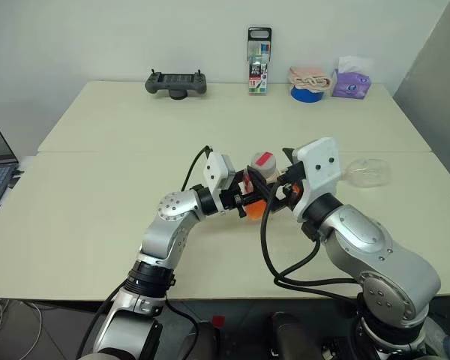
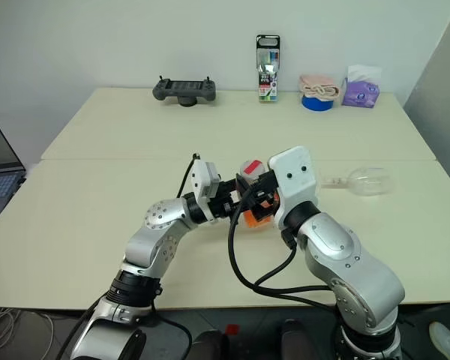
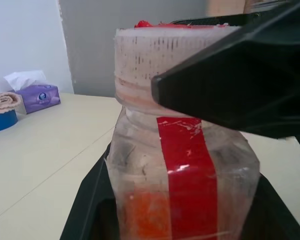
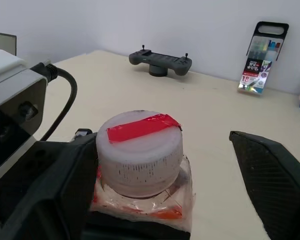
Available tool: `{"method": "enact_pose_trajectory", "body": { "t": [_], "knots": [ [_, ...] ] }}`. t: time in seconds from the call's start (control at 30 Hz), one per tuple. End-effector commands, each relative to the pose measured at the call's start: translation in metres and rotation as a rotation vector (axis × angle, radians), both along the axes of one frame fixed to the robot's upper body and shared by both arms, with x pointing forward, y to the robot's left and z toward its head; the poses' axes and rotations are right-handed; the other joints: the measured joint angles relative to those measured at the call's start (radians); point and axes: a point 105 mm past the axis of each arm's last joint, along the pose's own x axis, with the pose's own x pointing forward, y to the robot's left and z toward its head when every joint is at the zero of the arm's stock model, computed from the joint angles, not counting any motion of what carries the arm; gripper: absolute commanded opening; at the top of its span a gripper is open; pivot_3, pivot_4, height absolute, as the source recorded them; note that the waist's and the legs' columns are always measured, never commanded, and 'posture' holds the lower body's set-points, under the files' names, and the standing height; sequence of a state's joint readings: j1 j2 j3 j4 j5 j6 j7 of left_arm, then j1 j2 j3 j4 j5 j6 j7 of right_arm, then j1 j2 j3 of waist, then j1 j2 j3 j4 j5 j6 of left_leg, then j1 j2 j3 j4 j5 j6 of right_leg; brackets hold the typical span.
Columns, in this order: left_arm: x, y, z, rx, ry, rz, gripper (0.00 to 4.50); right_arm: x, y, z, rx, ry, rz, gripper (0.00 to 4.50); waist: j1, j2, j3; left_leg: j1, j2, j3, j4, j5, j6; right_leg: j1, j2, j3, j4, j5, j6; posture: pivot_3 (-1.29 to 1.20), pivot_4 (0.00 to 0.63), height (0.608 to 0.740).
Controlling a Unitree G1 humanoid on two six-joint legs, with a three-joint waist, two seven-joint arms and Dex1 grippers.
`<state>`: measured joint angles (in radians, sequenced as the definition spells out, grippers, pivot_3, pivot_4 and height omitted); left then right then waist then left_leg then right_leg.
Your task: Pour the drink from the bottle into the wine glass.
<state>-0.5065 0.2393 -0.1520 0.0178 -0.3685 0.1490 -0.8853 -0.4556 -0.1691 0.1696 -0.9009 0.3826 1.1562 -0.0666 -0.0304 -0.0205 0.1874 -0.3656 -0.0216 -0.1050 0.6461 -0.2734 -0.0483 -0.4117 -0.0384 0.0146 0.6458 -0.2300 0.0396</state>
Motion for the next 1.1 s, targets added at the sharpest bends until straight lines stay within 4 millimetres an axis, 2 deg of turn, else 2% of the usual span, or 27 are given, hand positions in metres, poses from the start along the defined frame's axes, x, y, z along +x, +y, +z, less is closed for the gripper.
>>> {"method": "enact_pose_trajectory", "body": {
  "t": [0.03, 0.13, 0.27, 0.37, 0.4, 0.53, 0.6, 0.77, 0.93, 0.97, 1.0, 1.07, 1.1],
  "knots": [
    [-0.008, -0.001, 0.012, -0.012, -0.057, -0.017, 1.71, -0.004, -0.005, 0.017, 0.023, -0.076, -0.044, 2.87, 0.0, 0.0, 0.0, 0.0, 0.0, 0.0, 0.0, 0.0, 0.0, 0.0, 0.0, 0.0, 0.0, 0.0, 0.0, 0.0, 0.15, 0.74],
    [-0.008, 0.0, 0.011, -0.01, -0.053, -0.014, 1.71, -0.005, -0.005, 0.018, 0.02, -0.078, -0.048, 1.91, 0.0, 0.0, 0.0, 0.0, 0.0, 0.0, 0.0, 0.0, 0.0, 0.0, 0.0, 0.0, 0.0, 0.0, 0.0, 0.0, 0.15, 0.74],
    [-0.007, -0.001, 0.011, -0.009, -0.043, -0.019, 1.71, -0.006, -0.006, 0.021, -0.016, -0.104, 0.045, 1.9, 0.0, 0.0, 0.0, 0.0, 0.0, 0.0, 0.0, 0.0, 0.0, 0.0, 0.0, 0.0, 0.0, 0.0, 0.0, 0.0, 0.15, 0.74],
    [-0.008, -0.005, 0.01, 0.006, -0.042, -0.039, 1.7, -0.006, -0.009, 0.018, -0.093, -0.087, 0.26, 1.9, 0.0, 0.0, 0.0, 0.0, -0.001, 0.0, 0.0, 0.0, 0.0, 0.001, 0.0, 0.0, -0.001, 0.0, 0.0, 0.0, 0.15, 0.74],
    [-0.008, -0.006, 0.01, 0.007, -0.041, -0.044, 1.7, -0.009, -0.007, 0.018, -0.104, -0.06, 0.381, 1.9, 0.0, 0.0, 0.0, 0.0, -0.001, 0.0, 0.0, 0.0, 0.0, 0.001, 0.0, 0.0, -0.001, 0.0, 0.0, 0.0, 0.15, 0.74],
    [-0.011, -0.006, 0.012, 0.012, -0.036, -0.054, 1.7, -0.034, -0.005, 0.013, -0.207, 0.013, 0.85, 1.9, 0.0, 0.0, 0.0, 0.001, -0.001, 0.001, 0.0, 0.0, 0.001, 0.002, 0.0, -0.001, -0.002, 0.0, 0.0, 0.0, 0.15, 0.74],
    [-0.012, -0.004, 0.011, 0.017, -0.033, -0.053, 1.69, -0.04, -0.007, 0.011, -0.223, 0.031, 0.97, 1.9, 0.0, 0.0, 0.0, 0.001, 0.0, 0.0, 0.0, 0.0, 0.001, 0.002, 0.0, -0.001, -0.002, 0.0, 0.0, 0.0, 0.15, 0.74],
    [-0.014, -0.001, 0.009, 0.028, -0.026, -0.037, 1.69, -0.02, -0.012, 0.012, -0.246, 0.008, 0.954, 1.9, -0.003, 0.0, 0.0, 0.002, 0.001, 0.001, 0.0, 0.0, 0.001, 0.002, 0.001, -0.001, -0.001, 0.0, 0.0, 0.0, 0.15, 0.74],
    [-0.015, 0.001, 0.008, 0.029, -0.023, -0.027, 1.69, -0.016, -0.015, 0.016, -0.213, 0.011, 0.935, 1.9, 0.002, 0.0, 0.0, 0.0, 0.0, 0.001, 0.001, 0.0, 0.001, 0.002, 0.0, 0.0, -0.001, 0.0, 0.0, 0.0, 0.15, 0.74],
    [-0.015, 0.001, 0.008, 0.029, -0.023, -0.026, 1.69, -0.015, -0.016, 0.017, -0.208, 0.013, 0.925, 2.6, 0.002, 0.0, 0.0, 0.0, -0.001, 0.001, 0.001, 0.0, 0.001, 0.002, -0.001, 0.0, -0.001, 0.0, 0.0, 0.0, 0.15, 0.74],
    [-0.015, 0.001, 0.008, 0.029, -0.022, -0.025, 1.69, -0.015, -0.017, 0.017, -0.205, 0.014, 0.92, 2.81, 0.002, 0.0, 0.0, 0.0, -0.001, 0.001, 0.001, 0.0, 0.001, 0.002, -0.001, 0.0, -0.002, 0.0, 0.0, 0.0, 0.15, 0.74],
    [-0.015, 0.0, 0.007, 0.029, -0.022, -0.024, 1.69, -0.008, -0.018, 0.019, -0.22, -0.022, 0.846, 3.52, 0.003, 0.0, 0.0, 0.0, -0.001, 0.001, 0.001, 0.0, 0.001, 0.002, -0.001, 0.0, -0.002, 0.0, 0.0, 0.0, 0.15, 0.74],
    [-0.015, 0.0, 0.007, 0.03, -0.022, -0.025, 1.69, -0.007, -0.018, 0.019, -0.221, -0.024, 0.833, 3.53, 0.003, 0.0, 0.0, 0.0, 0.0, 0.0, 0.001, 0.0, 0.001, 0.002, -0.001, -0.001, -0.002, 0.0, 0.0, 0.0, 0.15, 0.74]
  ]
}}
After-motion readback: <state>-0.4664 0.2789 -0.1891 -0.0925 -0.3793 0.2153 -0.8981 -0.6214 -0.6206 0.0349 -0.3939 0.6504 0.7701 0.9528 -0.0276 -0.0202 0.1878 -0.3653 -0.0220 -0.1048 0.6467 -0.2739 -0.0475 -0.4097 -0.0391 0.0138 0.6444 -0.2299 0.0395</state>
